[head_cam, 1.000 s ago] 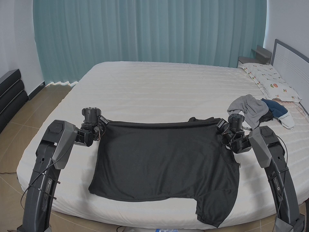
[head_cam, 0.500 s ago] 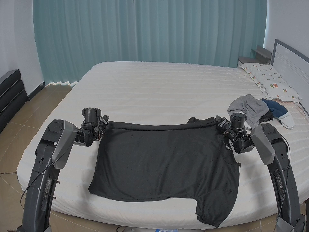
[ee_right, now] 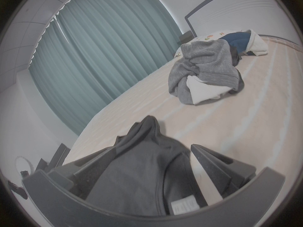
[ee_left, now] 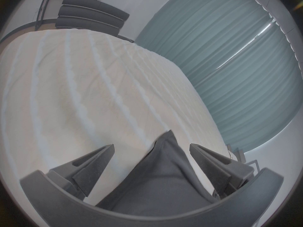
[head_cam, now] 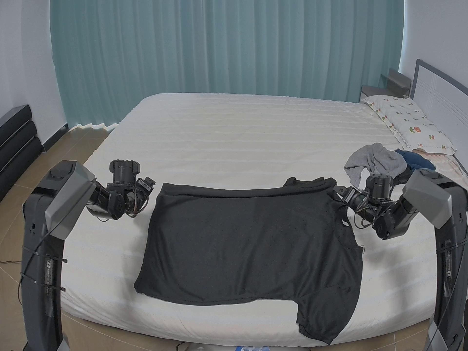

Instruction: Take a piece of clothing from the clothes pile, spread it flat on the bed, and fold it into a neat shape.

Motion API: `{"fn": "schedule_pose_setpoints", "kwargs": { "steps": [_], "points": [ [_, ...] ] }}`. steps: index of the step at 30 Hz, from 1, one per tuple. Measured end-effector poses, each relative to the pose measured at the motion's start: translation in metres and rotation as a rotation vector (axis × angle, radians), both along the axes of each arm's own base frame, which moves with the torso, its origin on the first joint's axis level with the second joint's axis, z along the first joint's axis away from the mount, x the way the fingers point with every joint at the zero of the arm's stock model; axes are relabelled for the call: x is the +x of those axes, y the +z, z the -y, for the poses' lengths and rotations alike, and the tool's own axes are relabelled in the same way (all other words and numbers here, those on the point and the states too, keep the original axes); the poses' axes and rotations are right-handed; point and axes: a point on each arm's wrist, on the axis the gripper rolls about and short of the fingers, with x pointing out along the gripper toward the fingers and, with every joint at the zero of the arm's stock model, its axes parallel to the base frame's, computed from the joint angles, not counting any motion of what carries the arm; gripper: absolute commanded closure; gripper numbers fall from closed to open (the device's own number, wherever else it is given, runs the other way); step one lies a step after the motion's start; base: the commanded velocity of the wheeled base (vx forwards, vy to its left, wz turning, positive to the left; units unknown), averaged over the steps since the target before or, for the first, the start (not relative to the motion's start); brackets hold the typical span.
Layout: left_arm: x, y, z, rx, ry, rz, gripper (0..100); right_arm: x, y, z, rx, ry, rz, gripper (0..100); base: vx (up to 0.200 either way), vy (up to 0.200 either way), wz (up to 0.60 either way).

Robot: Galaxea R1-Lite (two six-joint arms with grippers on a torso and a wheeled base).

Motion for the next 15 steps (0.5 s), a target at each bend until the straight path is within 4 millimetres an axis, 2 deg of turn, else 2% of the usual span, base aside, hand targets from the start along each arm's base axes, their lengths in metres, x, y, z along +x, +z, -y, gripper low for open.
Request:
{"fn": "schedule_pose_setpoints", "kwargs": {
  "steps": [8, 15],
  "points": [
    [-0.073, -0.003, 0.005, -0.045, -0.079, -0.134, 0, -0.069, 0.011, 0.003, 0.051, 0.103, -0.099, 0, 0.0, 0.0, 0.0],
    [-0.134, -0.008, 0.012, -0.07, -0.139, -0.153, 0, -0.115, 0.009, 0.003, 0.117, 0.148, -0.181, 0, 0.0, 0.0, 0.0]
  ]
}}
